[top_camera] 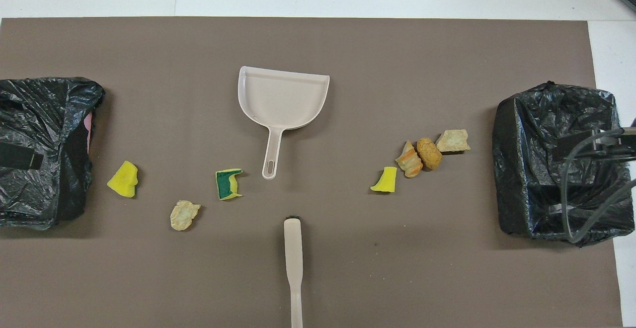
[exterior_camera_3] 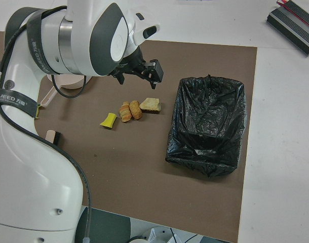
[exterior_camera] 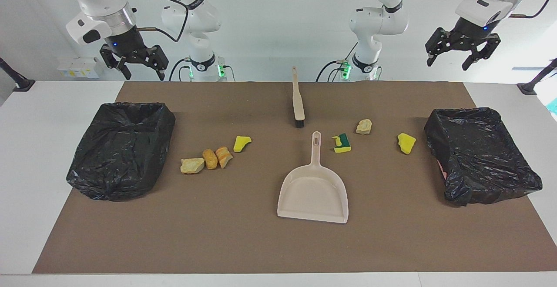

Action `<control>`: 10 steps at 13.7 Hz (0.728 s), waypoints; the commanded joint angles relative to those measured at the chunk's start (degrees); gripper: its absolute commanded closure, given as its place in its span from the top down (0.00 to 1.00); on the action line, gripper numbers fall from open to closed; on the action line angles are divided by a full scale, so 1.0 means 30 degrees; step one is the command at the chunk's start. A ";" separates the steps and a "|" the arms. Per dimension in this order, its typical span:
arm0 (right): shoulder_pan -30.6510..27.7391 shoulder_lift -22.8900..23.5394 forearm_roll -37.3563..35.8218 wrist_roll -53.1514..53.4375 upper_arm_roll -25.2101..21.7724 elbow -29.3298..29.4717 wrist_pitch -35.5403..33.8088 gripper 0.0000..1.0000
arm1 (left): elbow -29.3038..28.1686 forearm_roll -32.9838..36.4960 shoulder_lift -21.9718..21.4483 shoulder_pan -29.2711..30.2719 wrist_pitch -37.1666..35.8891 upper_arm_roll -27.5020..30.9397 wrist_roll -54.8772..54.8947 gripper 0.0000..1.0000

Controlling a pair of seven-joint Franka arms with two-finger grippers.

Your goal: Sweep and dump trash in bin

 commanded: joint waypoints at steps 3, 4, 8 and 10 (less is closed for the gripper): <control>-0.0138 -0.0476 0.0244 -0.0435 0.0039 -0.0475 -0.0073 1.00 | 0.0221 0.0244 -0.0039 0.0201 -0.0289 -0.0138 -0.0066 1.00; -0.0138 -0.0476 0.0244 -0.0435 0.0039 -0.0476 -0.0073 1.00 | 0.0221 0.0244 -0.0039 0.0201 -0.0289 -0.0138 -0.0066 1.00; 0.0037 -0.0534 0.0244 -0.0523 0.0068 -0.0680 -0.0015 1.00 | 0.0221 0.0244 -0.0039 0.0201 -0.0289 -0.0196 -0.0066 1.00; 0.0068 -0.0593 0.0244 -0.1019 0.0097 -0.0710 0.0043 1.00 | 0.0221 0.0244 -0.0039 0.0201 -0.0289 -0.0196 -0.0066 1.00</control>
